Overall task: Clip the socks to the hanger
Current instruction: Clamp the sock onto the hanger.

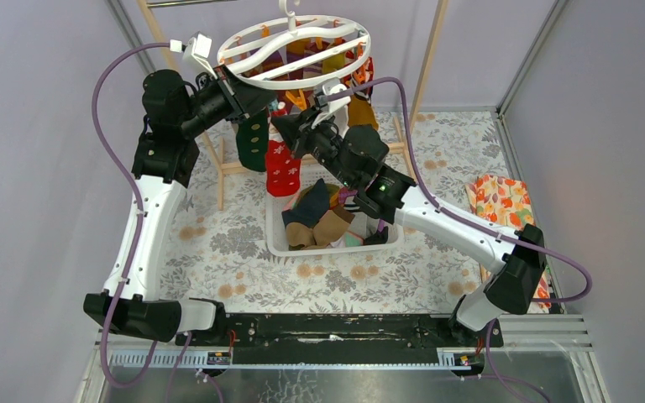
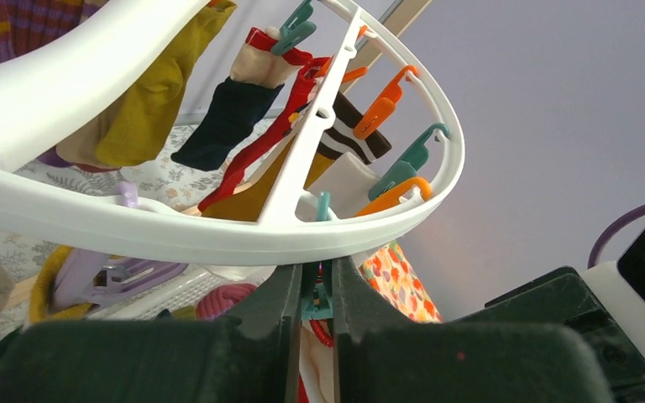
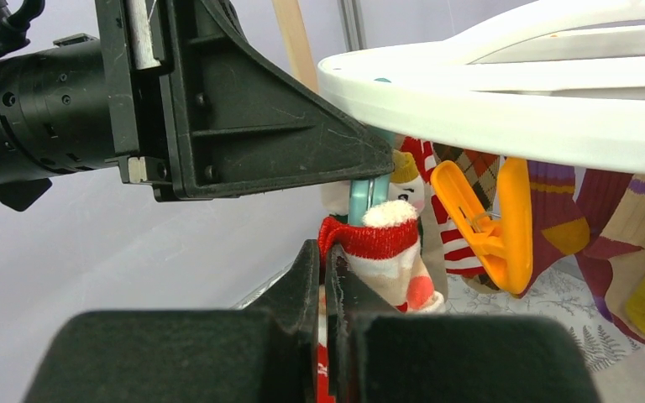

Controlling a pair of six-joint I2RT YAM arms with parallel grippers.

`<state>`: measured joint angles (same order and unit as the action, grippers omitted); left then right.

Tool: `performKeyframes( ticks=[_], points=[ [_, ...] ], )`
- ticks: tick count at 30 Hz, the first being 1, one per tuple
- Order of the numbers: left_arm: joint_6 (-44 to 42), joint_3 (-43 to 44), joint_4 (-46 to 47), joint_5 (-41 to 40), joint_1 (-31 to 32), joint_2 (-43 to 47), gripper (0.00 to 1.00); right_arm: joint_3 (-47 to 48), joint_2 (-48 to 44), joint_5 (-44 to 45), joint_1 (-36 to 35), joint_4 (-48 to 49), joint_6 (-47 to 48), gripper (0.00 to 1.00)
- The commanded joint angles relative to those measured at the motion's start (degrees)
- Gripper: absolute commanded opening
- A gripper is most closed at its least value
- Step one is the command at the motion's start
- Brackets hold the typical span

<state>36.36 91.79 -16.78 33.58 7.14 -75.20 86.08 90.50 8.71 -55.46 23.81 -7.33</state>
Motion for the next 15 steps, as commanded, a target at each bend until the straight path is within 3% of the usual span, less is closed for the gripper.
performKeyframes(
  ticks=[1, 3, 15],
  points=[
    [-1.0, 0.0, -0.4, -0.2, 0.3, 1.3, 0.23, 3.4, -0.2, -0.5, -0.5, 3.1, 0.6, 0.0],
    [-1.0, -0.2, -0.3, -0.2, 0.3, 1.5, 0.36, 3.7, -0.1, -0.5, -0.6, 3.1, 0.7, 0.0],
    [-4.2, 1.0, -3.8, -0.8, -0.3, 4.3, 0.77, 3.7, 0.4, -0.2, 0.7, 4.3, -0.6, 0.0]
  ],
)
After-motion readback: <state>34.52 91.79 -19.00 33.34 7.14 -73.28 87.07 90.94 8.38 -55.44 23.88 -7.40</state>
